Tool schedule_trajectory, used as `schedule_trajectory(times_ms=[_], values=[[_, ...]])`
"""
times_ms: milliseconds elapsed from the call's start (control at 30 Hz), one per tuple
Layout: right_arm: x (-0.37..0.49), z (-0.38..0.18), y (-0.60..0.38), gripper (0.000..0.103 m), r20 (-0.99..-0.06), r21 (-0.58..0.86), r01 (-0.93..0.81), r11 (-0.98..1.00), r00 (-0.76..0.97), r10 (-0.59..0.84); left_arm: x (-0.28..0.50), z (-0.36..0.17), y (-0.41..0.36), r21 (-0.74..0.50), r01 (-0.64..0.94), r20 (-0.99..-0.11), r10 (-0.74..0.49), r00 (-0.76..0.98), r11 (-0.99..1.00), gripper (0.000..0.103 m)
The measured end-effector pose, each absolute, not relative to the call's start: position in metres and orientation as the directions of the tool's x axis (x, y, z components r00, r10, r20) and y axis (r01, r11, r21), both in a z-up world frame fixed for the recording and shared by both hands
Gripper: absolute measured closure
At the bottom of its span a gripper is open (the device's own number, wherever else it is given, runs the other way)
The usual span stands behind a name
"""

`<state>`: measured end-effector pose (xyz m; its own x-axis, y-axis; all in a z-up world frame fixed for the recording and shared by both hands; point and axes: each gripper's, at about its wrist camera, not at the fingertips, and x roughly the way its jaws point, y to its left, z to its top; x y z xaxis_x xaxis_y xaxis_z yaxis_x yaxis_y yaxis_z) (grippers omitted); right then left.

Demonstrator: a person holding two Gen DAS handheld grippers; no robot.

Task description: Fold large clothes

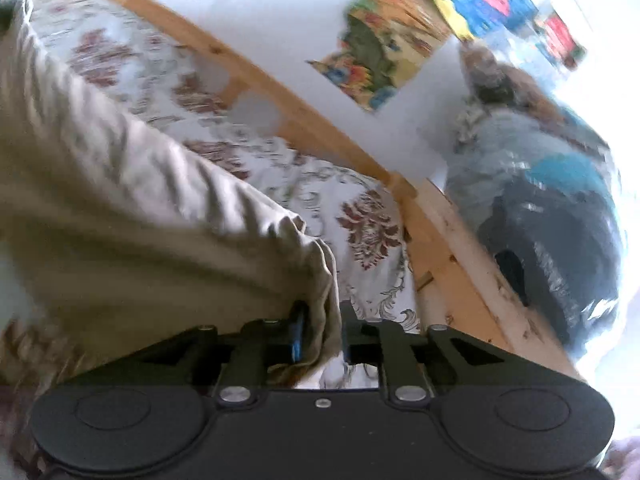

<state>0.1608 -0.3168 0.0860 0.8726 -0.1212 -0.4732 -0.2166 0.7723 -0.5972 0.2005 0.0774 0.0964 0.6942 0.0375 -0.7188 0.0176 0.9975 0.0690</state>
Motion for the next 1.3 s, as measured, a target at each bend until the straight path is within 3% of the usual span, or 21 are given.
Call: schedule_trajectory(times_ms=[33, 100, 133, 200, 267, 433, 533, 600, 633, 700, 733, 767, 800, 900, 1000, 1067, 1300], values=[[0.173, 0.080, -0.318, 0.072, -0.471, -0.579, -0.186, 0.794, 0.871, -0.140, 0.222, 0.085, 0.078, 0.072, 0.009, -0.743, 0.047, 0.667, 0.997, 0.100], [0.190, 0.072, -0.322, 0.047, -0.477, -0.491, -0.125, 0.862, 0.867, -0.146, 0.252, 0.060, 0.080, 0.053, -0.004, -0.783, 0.044, 0.621, 0.999, 0.100], [0.192, 0.072, -0.328, 0.039, -0.482, -0.405, -0.106, 0.908, 0.869, -0.113, 0.264, 0.047, 0.080, 0.042, -0.004, -0.805, 0.036, 0.592, 0.999, 0.100], [0.182, 0.074, -0.338, 0.003, -0.438, -0.258, -0.095, 0.961, 0.898, -0.029, 0.280, 0.025, 0.081, 0.012, -0.031, -0.837, 0.027, 0.547, 0.999, 0.099], [0.169, 0.070, -0.347, 0.001, -0.411, -0.177, -0.113, 0.978, 0.911, 0.030, 0.286, 0.010, 0.082, 0.004, -0.048, -0.859, 0.028, 0.512, 0.999, 0.099], [0.149, 0.062, -0.347, 0.001, -0.465, -0.200, -0.242, 0.949, 0.876, 0.125, 0.291, -0.004, 0.087, -0.024, -0.085, -0.879, 0.020, 0.477, 0.996, 0.099], [0.148, 0.043, -0.341, 0.001, -0.491, -0.352, -0.228, 0.908, 0.870, 0.028, 0.289, -0.003, 0.090, -0.040, -0.089, -0.872, 0.008, 0.489, 0.995, 0.099], [0.150, 0.030, -0.346, 0.010, -0.479, -0.393, -0.187, 0.900, 0.877, -0.027, 0.285, 0.000, 0.094, -0.071, -0.081, -0.863, -0.021, 0.505, 0.994, 0.097], [0.152, 0.025, -0.349, 0.015, -0.483, -0.396, -0.166, 0.903, 0.874, -0.051, 0.282, 0.004, 0.098, -0.097, -0.090, -0.856, -0.037, 0.515, 0.991, 0.092], [0.160, 0.020, -0.356, 0.036, -0.474, -0.389, -0.116, 0.914, 0.876, -0.091, 0.275, 0.010, 0.109, -0.176, -0.116, -0.839, -0.087, 0.538, 0.978, 0.074], [0.165, 0.020, -0.361, 0.043, -0.468, -0.371, -0.086, 0.924, 0.877, -0.106, 0.272, 0.013, 0.113, -0.200, -0.132, -0.830, -0.097, 0.549, 0.971, 0.053], [0.169, 0.020, -0.364, 0.063, -0.466, -0.354, -0.066, 0.933, 0.877, -0.115, 0.268, 0.017, 0.116, -0.217, -0.143, -0.820, -0.101, 0.563, 0.966, 0.035], [0.173, 0.020, -0.368, 0.073, -0.463, -0.336, -0.044, 0.941, 0.878, -0.124, 0.261, 0.023, 0.120, -0.237, -0.149, -0.799, -0.105, 0.592, 0.960, 0.030], [0.181, 0.016, -0.380, 0.080, -0.470, -0.257, 0.008, 0.966, 0.873, -0.133, 0.236, 0.040, 0.132, -0.284, -0.119, -0.720, -0.130, 0.682, 0.951, 0.015], [0.187, 0.008, -0.386, 0.080, -0.504, -0.223, 0.036, 0.974, 0.851, -0.146, 0.207, 0.046, 0.144, -0.310, -0.104, -0.667, -0.138, 0.732, 0.945, 0.009], [0.187, 0.007, -0.385, 0.078, -0.513, -0.225, 0.041, 0.973, 0.845, -0.154, 0.193, 0.041, 0.144, -0.286, -0.089, -0.679, -0.136, 0.722, 0.954, 0.009], [0.188, 0.009, -0.388, 0.058, -0.525, -0.195, 0.052, 0.979, 0.838, -0.149, 0.172, 0.015, 0.124, -0.226, -0.039, -0.721, -0.140, 0.679, 0.973, 0.009]])
